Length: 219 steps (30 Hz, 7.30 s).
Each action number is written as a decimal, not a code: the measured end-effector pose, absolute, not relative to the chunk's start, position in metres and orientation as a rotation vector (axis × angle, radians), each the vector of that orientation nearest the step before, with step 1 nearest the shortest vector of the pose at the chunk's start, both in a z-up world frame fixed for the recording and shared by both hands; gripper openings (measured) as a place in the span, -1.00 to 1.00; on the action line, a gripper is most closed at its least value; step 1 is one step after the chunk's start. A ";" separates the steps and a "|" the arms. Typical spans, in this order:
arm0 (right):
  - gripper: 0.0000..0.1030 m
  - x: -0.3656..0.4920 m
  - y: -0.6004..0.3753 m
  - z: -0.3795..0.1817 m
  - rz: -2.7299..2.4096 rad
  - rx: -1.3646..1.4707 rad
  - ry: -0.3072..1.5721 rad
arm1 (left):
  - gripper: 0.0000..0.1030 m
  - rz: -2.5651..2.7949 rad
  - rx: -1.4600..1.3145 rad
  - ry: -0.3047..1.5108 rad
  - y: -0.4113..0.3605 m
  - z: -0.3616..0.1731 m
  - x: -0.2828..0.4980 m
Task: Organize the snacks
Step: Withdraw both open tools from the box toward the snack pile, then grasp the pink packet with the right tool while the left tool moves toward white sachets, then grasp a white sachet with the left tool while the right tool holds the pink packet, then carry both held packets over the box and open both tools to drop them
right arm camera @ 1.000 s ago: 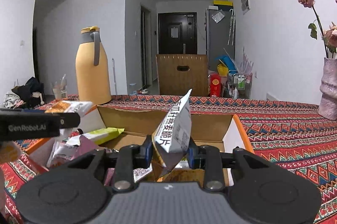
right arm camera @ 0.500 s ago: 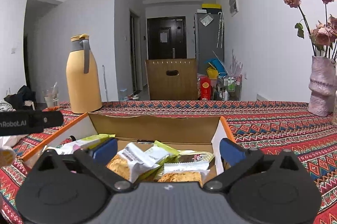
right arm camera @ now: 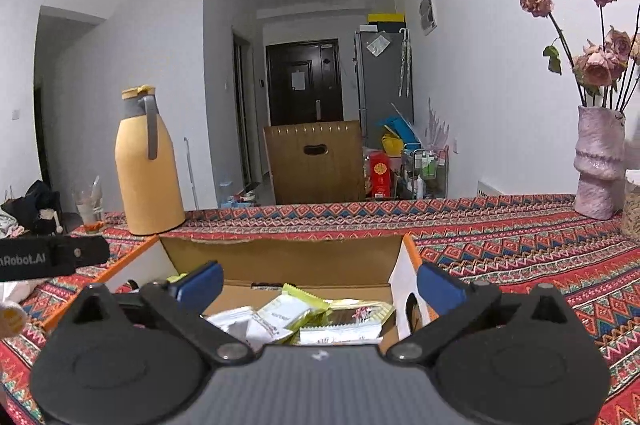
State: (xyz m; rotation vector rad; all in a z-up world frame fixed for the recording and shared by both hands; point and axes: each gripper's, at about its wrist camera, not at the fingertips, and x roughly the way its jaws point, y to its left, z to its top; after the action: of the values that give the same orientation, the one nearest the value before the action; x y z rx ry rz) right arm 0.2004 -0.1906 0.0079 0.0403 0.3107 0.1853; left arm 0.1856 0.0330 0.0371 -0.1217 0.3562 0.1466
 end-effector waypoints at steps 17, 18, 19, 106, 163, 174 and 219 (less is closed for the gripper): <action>1.00 0.134 -0.180 0.014 0.227 -0.013 0.358 | 1.00 0.129 -0.098 0.402 0.048 0.039 0.122; 1.00 0.131 -0.179 0.013 0.229 -0.015 0.367 | 1.00 0.130 -0.094 0.408 0.048 0.037 0.118; 1.00 0.126 -0.178 0.010 0.231 -0.019 0.379 | 1.00 0.130 -0.090 0.418 0.050 0.034 0.115; 1.00 0.043 -0.166 -0.076 0.280 -0.082 0.633 | 1.00 0.069 -0.090 0.650 0.052 -0.045 0.061; 0.42 0.087 -0.283 -0.065 0.112 0.157 0.484 | 0.79 0.126 -0.051 0.845 -0.043 -0.054 0.150; 0.04 0.084 -0.284 -0.066 0.114 0.162 0.481 | -0.61 0.045 -0.049 0.789 -0.028 -0.046 0.127; 0.30 0.104 -0.234 -0.024 0.117 -0.004 0.531 | -0.73 -0.014 -0.007 0.586 -0.007 -0.001 0.103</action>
State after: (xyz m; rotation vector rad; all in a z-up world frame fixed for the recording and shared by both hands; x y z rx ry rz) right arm 0.1044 -0.2344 -0.0235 -0.0039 0.5314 0.1171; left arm 0.1032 -0.0072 -0.0006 -0.0069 0.5857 -0.0142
